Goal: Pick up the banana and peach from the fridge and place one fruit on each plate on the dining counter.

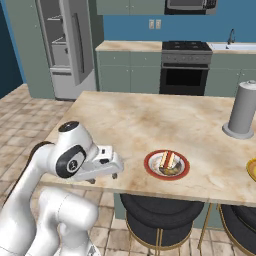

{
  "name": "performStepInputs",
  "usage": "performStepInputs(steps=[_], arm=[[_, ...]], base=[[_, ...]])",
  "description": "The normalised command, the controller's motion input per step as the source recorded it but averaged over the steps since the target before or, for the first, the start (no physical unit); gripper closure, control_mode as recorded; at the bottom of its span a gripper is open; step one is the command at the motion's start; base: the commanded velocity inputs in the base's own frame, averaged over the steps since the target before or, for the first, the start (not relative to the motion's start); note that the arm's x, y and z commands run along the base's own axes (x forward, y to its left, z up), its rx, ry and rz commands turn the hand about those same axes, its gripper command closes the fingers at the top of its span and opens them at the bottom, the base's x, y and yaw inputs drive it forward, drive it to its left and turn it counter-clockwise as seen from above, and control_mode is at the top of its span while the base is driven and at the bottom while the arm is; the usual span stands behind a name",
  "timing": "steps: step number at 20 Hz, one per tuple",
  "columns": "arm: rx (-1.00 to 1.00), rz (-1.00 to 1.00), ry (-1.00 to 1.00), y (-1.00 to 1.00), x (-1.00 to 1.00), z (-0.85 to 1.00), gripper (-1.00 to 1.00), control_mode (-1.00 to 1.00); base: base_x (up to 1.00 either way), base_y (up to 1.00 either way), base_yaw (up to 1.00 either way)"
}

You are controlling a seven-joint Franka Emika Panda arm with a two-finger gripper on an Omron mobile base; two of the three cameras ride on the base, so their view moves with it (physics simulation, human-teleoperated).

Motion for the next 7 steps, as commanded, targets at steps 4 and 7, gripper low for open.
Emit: performStepInputs(steps=[4, 7], arm=[[0.0, 0.27, -0.35, 1.0, -0.44, 0.32, -1.0, -1.0], [0.0, 0.3, -0.37, 1.0, -0.13, 0.04, -1.0, -1.0]], base=[[0.0, 0.0, 0.0], [0.0, 0.0, 0.0]])
